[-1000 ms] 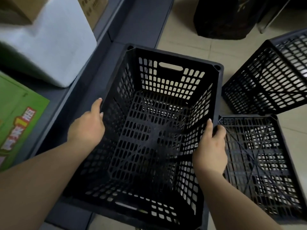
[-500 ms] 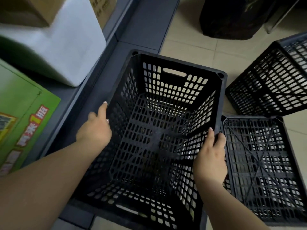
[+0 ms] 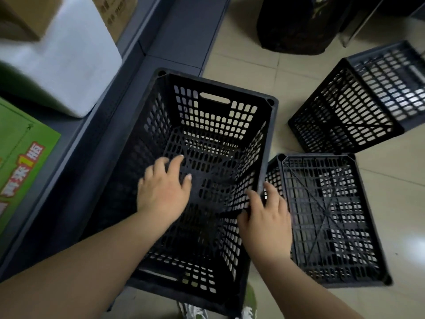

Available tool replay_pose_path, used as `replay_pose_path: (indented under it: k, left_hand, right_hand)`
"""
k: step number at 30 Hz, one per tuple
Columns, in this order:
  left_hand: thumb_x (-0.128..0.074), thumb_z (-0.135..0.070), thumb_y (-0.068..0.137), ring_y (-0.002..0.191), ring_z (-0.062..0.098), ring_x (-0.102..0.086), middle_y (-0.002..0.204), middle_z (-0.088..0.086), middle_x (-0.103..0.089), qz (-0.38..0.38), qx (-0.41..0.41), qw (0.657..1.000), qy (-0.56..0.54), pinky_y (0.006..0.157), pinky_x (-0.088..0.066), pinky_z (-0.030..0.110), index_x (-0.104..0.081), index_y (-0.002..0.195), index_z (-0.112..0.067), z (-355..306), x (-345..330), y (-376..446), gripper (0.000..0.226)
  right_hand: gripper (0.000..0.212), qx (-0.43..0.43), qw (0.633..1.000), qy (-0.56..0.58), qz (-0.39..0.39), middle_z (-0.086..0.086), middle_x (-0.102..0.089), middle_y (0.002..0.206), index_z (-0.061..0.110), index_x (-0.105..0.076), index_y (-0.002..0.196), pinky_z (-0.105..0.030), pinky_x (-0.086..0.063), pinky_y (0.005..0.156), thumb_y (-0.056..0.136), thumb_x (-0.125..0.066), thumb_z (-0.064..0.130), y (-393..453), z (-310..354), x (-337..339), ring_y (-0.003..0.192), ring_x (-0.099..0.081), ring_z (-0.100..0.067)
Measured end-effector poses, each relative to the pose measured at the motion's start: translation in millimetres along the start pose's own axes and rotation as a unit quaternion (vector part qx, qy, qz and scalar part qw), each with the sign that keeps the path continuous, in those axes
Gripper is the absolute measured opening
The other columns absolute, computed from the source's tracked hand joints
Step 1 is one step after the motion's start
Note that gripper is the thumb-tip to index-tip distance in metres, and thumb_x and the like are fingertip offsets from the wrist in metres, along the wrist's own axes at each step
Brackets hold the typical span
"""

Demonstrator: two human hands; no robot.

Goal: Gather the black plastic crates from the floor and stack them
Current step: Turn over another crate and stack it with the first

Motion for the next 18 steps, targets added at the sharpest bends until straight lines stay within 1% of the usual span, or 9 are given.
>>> replay_pose_path:
  k: [3,5,8,10,12,13,16,18]
  left_hand:
    - [-0.032,-0.050,0.096,0.129,0.025,-0.037,0.146,0.001,-0.037,0.041,-0.010,0.997,-0.058,0.102,-0.034,0.041,-0.025,0.146,-0.032,-43,-3,-18,0.054]
    - [-0.032,-0.050,0.096,0.130,0.024,-0.037,0.146,0.000,-0.038,0.057,-0.015,0.995,-0.080,0.103,-0.034,0.041,-0.026,0.146,-0.032,-68,-8,-27,0.053]
    - [-0.033,-0.049,0.097,0.131,0.024,-0.035,0.147,0.000,-0.036,0.061,-0.018,0.995,-0.080,0.104,-0.033,0.040,-0.027,0.146,-0.031,-99,-20,-39,0.053]
    - [-0.035,-0.049,0.097,0.132,0.024,-0.032,0.147,0.001,-0.034,0.052,-0.013,0.996,-0.069,0.105,-0.032,0.040,-0.027,0.146,-0.029,-120,-30,-47,0.054]
    - [-0.039,-0.047,0.096,0.132,0.026,-0.030,0.145,0.002,-0.035,0.027,-0.002,0.998,-0.052,0.105,-0.030,0.041,-0.031,0.145,-0.027,-134,-36,-51,0.054]
    - [-0.042,-0.046,0.095,0.131,0.027,-0.031,0.144,0.003,-0.037,0.002,-0.001,0.999,-0.042,0.105,-0.030,0.043,-0.034,0.144,-0.026,-147,-40,-55,0.054]
    - [-0.053,-0.037,0.091,0.125,0.031,-0.036,0.135,0.007,-0.046,-0.105,-0.009,0.994,-0.029,0.101,-0.032,0.052,-0.047,0.135,-0.019,-190,-49,-62,0.048]
    - [-0.058,-0.031,0.090,0.120,0.033,-0.039,0.130,0.009,-0.050,-0.157,-0.017,0.987,-0.029,0.097,-0.034,0.053,-0.053,0.130,-0.015,-231,-61,-66,0.043]
  right_hand:
    - [0.041,0.029,0.999,0.022,0.012,-0.013,-0.049,0.137,0.020,-0.063,0.117,-0.045,-0.049,0.085,0.077,-0.066,0.027,-3,-21,16,0.114,-0.053,-0.036]
    - [0.039,0.021,0.999,0.026,0.012,-0.010,-0.046,0.140,0.022,-0.062,0.118,-0.044,-0.049,0.086,0.080,-0.064,0.029,-4,-45,24,0.116,-0.053,-0.033]
    - [0.043,-0.032,0.998,0.026,0.036,-0.004,-0.033,0.148,0.025,-0.054,0.128,-0.043,-0.045,0.094,0.087,-0.056,0.035,-5,-96,30,0.125,-0.044,-0.028]
    - [0.045,-0.071,0.996,0.028,0.043,-0.002,-0.029,0.150,0.027,-0.051,0.132,-0.042,-0.043,0.096,0.088,-0.053,0.039,-6,-138,31,0.127,-0.040,-0.026]
    - [0.046,-0.085,0.995,0.024,0.049,-0.002,-0.027,0.150,0.028,-0.049,0.133,-0.041,-0.041,0.096,0.089,-0.051,0.041,-7,-169,31,0.128,-0.038,-0.026]
    - [0.047,-0.087,0.994,0.022,0.055,-0.002,-0.027,0.151,0.028,-0.049,0.133,-0.041,-0.041,0.096,0.089,-0.051,0.042,-8,-188,32,0.129,-0.038,-0.026]
    - [0.047,-0.073,0.995,0.015,0.066,-0.001,-0.027,0.150,0.029,-0.049,0.132,-0.042,-0.040,0.096,0.088,-0.049,0.045,2,-248,35,0.128,-0.039,-0.026]
    - [0.046,-0.047,0.996,0.014,0.075,-0.001,-0.027,0.150,0.030,-0.049,0.132,-0.042,-0.041,0.096,0.089,-0.047,0.047,15,-294,37,0.129,-0.038,-0.026]
Point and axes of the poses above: each hand's wrist, its own y-axis towards the middle knuckle, its own x-axis out of the back of the hand, z = x × y, the point moved 3 cm from there along y, towards the middle knuckle
